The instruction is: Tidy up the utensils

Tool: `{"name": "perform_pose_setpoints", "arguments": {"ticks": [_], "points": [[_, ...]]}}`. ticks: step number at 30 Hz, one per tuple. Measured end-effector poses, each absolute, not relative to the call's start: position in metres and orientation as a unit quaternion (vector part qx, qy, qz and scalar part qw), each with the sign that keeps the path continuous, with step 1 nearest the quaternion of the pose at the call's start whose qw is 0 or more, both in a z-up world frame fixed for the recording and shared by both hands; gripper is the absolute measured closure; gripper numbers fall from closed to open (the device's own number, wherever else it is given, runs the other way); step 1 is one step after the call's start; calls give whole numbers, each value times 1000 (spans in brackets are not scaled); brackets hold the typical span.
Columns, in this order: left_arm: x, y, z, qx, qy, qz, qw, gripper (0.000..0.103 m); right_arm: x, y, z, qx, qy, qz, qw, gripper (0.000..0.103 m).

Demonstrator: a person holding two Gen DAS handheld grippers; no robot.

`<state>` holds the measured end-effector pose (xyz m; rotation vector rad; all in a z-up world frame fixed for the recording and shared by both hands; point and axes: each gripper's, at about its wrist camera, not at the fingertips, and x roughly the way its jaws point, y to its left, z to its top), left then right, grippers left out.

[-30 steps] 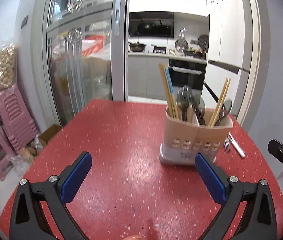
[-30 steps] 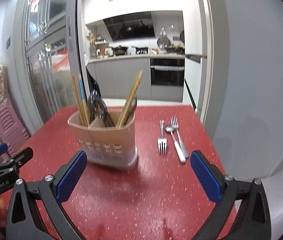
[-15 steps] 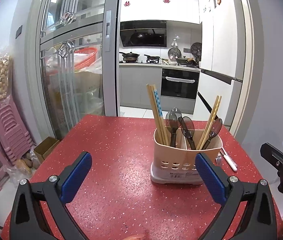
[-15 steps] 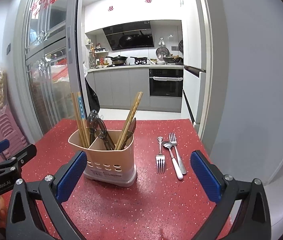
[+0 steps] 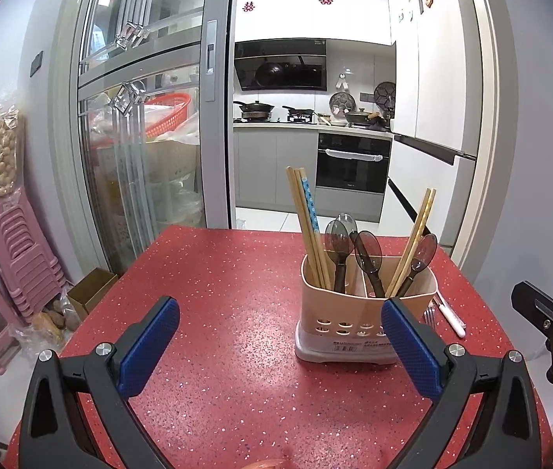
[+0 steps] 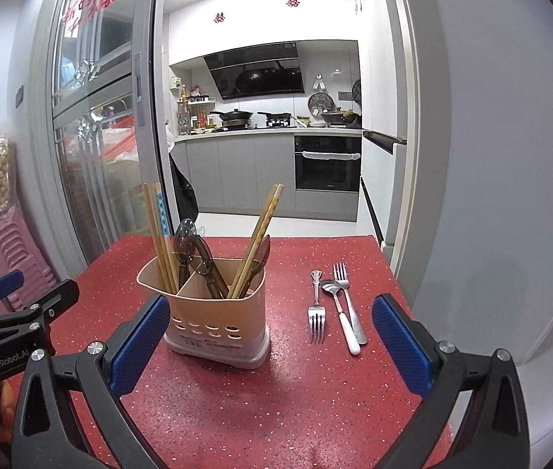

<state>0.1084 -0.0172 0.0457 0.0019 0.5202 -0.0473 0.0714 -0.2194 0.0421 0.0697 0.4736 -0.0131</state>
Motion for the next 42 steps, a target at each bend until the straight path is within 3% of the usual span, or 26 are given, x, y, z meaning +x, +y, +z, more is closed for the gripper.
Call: {"name": "perform_pose_setpoints", "arguments": {"ticks": [42], "points": [[108, -14, 42, -2, 264, -20, 964, 0, 72, -216, 43, 41, 238, -3, 970, 0]]}}
